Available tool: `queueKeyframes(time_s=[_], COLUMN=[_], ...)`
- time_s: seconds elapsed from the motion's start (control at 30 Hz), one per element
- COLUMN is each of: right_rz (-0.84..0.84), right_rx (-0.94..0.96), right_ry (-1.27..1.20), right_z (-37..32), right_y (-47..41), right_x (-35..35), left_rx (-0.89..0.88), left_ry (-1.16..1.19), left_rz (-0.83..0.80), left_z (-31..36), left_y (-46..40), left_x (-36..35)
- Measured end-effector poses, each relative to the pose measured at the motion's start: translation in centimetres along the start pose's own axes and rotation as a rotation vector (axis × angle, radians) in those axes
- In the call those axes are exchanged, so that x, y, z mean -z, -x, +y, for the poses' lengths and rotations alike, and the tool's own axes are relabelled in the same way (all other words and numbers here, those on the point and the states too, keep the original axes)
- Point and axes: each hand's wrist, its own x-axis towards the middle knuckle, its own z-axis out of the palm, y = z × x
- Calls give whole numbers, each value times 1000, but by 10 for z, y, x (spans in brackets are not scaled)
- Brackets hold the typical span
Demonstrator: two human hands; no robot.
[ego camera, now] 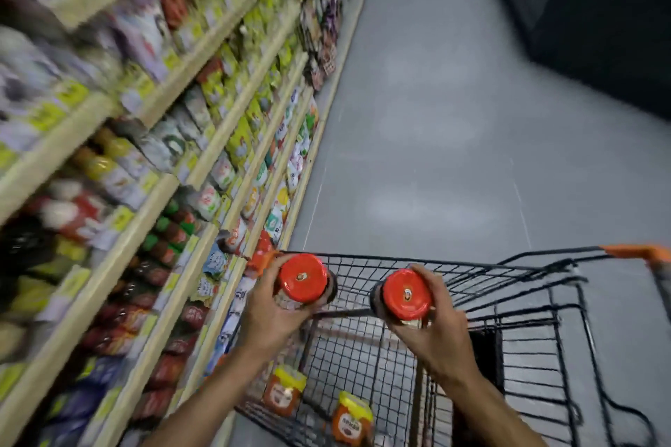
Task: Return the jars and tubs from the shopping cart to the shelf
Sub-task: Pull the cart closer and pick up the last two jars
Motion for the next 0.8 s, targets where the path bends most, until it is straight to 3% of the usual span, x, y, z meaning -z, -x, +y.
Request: queueKeyframes(time_s=[0.23,0.4,0.8], right_rz=[-13,-54,-257], right_rx=[221,396,611], right_ry=[-48,-123,-228], right_z=[-104,-172,-298], right_y=[-26,-14,129], right_x=[32,24,-15], left_rx=[-43,-47,-12], left_ry=[79,39,38], left_rz=[285,388,649], left_z=[94,116,130], left_y=[45,96,299], left_x=[80,134,238])
